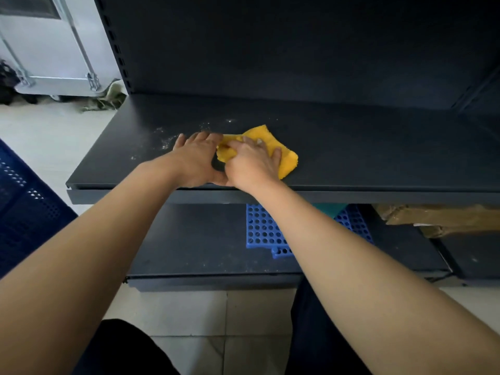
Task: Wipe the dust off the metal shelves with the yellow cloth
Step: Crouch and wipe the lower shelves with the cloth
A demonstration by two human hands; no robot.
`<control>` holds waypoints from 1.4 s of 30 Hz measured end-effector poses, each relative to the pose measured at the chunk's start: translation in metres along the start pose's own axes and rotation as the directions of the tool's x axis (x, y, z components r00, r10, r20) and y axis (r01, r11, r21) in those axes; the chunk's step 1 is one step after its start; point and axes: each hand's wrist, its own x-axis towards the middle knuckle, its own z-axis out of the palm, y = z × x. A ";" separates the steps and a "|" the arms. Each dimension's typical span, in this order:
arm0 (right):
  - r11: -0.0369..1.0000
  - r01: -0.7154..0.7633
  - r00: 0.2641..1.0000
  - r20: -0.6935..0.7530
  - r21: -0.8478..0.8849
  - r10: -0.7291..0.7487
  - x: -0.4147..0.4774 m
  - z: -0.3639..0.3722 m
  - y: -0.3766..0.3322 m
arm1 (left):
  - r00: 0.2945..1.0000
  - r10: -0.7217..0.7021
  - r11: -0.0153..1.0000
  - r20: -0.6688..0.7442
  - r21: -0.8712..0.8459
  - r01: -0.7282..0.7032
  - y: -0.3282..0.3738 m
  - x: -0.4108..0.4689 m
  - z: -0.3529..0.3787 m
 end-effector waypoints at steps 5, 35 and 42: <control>0.998 -0.070 0.997 -0.038 -0.007 0.069 0.020 -0.014 0.032 | 0.998 0.014 1.000 0.067 0.000 -0.014 0.015 0.005 -0.013; 0.931 0.336 0.928 0.118 0.142 -0.353 0.042 0.000 -0.011 | 0.959 -0.195 0.981 -0.204 -0.028 0.193 -0.025 -0.020 -0.019; 0.975 0.220 0.976 0.006 -0.014 -0.220 0.004 0.005 -0.006 | 0.974 -0.216 0.975 -0.074 -0.073 0.211 -0.034 -0.040 -0.005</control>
